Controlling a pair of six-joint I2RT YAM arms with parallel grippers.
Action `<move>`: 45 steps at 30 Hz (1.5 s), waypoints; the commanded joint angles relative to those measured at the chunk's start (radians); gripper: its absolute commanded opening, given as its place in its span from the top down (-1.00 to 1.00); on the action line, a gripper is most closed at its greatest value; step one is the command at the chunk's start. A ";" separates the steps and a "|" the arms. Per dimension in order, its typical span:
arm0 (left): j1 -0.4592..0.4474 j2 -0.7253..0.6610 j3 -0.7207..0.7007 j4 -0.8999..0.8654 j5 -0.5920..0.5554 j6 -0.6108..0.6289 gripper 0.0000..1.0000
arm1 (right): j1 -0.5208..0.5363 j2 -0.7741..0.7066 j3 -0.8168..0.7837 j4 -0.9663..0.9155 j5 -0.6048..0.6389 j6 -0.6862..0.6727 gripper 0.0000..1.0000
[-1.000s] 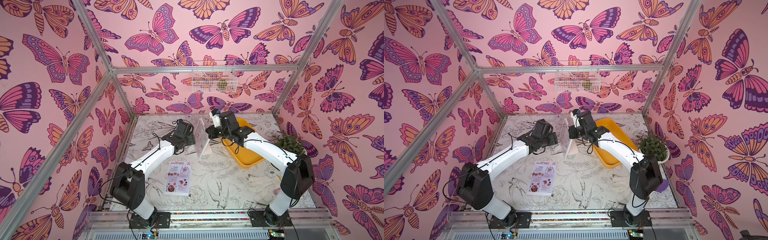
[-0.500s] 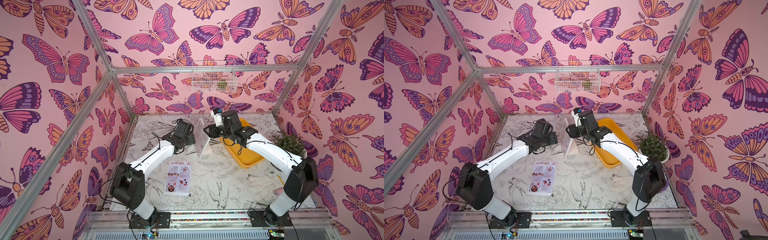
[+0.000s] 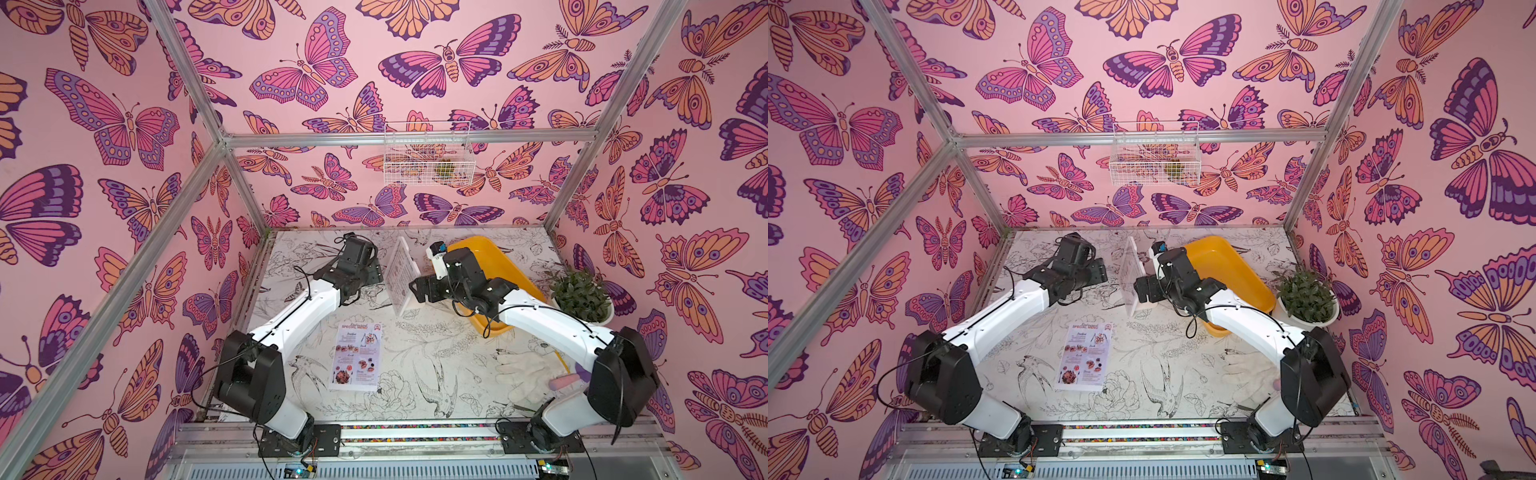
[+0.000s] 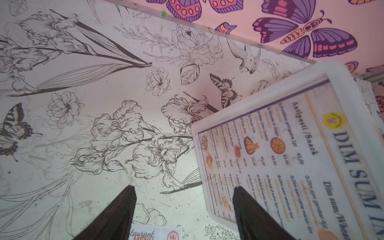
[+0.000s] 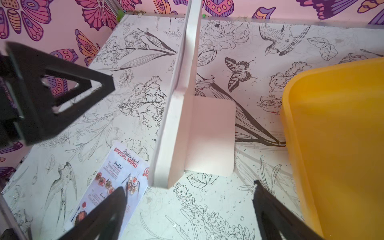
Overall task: Replace the menus in the menu holders
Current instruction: Adjust the menu holder at the center of the board, then reset both arms
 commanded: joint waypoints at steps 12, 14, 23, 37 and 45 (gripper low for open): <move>0.038 -0.057 -0.009 -0.032 -0.029 0.028 -0.52 | -0.053 0.103 0.012 0.114 0.271 -0.006 -0.80; 0.038 -0.053 -0.006 -0.032 -0.027 0.028 -0.51 | -0.077 0.127 0.025 0.132 0.256 -0.013 -0.80; 0.038 -0.044 0.005 -0.032 -0.021 0.028 -0.49 | -0.204 0.261 0.090 0.257 0.161 -0.064 -0.83; 0.059 -0.049 0.002 -0.046 -0.042 0.080 -0.57 | -0.225 0.040 -0.063 0.187 0.110 -0.082 -0.99; 0.160 -0.215 -0.334 0.268 -0.309 0.384 -0.97 | -0.393 -0.349 -0.416 0.120 0.390 -0.116 -0.98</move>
